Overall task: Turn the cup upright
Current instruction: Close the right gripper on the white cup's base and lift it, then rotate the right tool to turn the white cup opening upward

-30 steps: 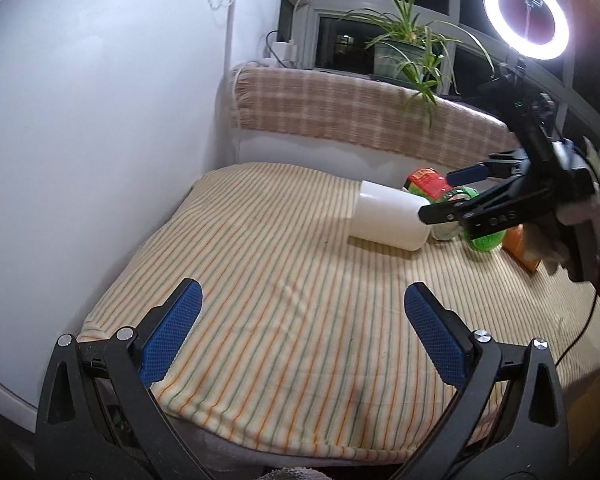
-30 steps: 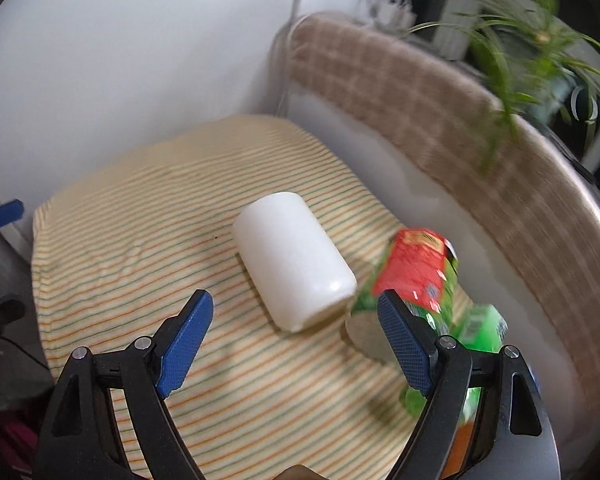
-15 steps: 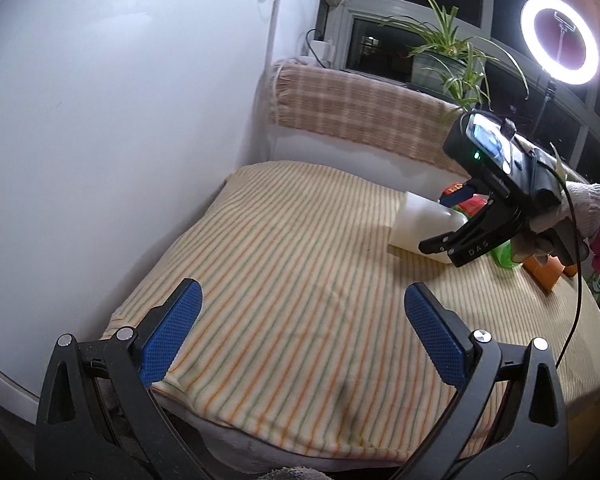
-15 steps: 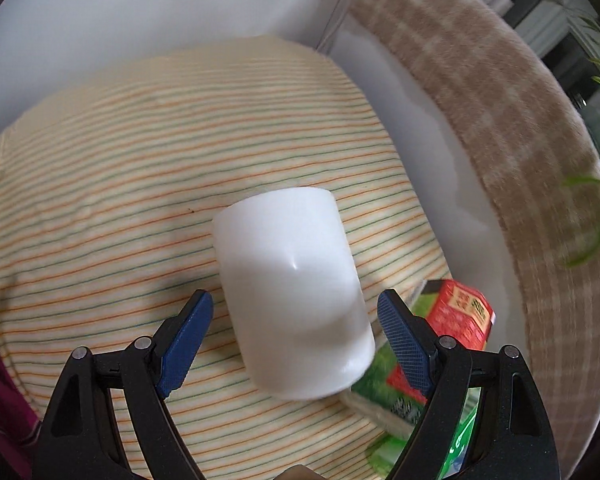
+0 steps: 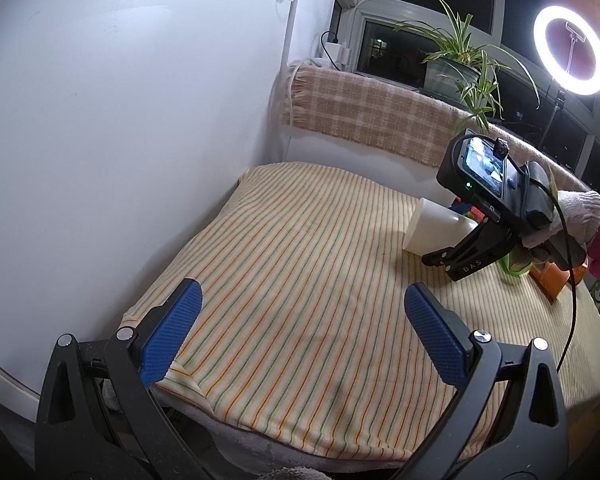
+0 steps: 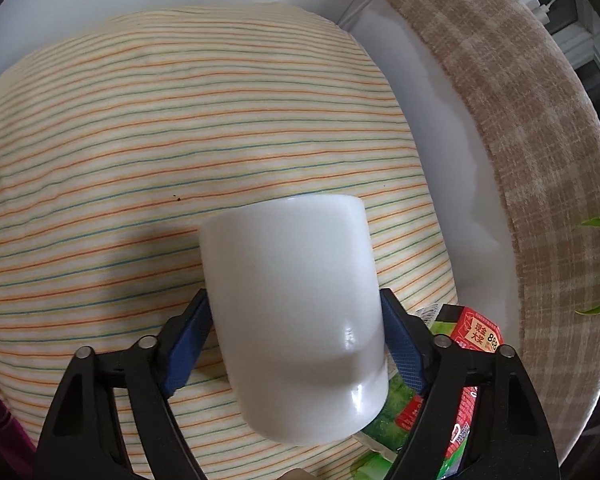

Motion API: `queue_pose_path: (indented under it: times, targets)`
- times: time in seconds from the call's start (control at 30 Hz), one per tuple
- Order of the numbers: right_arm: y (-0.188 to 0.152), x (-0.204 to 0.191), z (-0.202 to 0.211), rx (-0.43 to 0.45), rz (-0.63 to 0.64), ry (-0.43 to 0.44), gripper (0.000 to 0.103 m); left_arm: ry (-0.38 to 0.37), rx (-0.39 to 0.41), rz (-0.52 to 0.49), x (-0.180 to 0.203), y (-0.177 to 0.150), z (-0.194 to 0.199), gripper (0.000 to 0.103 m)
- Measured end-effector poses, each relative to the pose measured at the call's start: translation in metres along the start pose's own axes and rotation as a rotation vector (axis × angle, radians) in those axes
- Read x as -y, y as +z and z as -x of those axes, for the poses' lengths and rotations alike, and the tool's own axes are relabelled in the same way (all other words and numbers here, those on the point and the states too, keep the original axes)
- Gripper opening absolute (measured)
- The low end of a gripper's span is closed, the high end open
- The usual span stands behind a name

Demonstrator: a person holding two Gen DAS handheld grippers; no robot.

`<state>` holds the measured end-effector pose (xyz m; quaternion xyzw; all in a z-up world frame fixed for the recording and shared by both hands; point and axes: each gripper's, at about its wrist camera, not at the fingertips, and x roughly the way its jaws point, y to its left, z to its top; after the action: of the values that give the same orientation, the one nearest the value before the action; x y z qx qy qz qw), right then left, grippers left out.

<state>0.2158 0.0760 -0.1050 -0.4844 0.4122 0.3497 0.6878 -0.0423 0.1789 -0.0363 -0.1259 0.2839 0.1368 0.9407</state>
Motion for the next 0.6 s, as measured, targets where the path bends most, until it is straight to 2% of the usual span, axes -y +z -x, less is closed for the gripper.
queue_pose_path:
  times: [0.23,0.6]
  targets:
    - [-0.006,-0.006,0.009,0.037,-0.034,0.016,0.077,-0.004,0.009,-0.001,0.000,0.000,0.004,0.103]
    - [-0.030,-0.015,0.053,0.124,-0.101,0.072,0.074,-0.026,0.027,-0.023,0.017,-0.002,0.013,0.103]
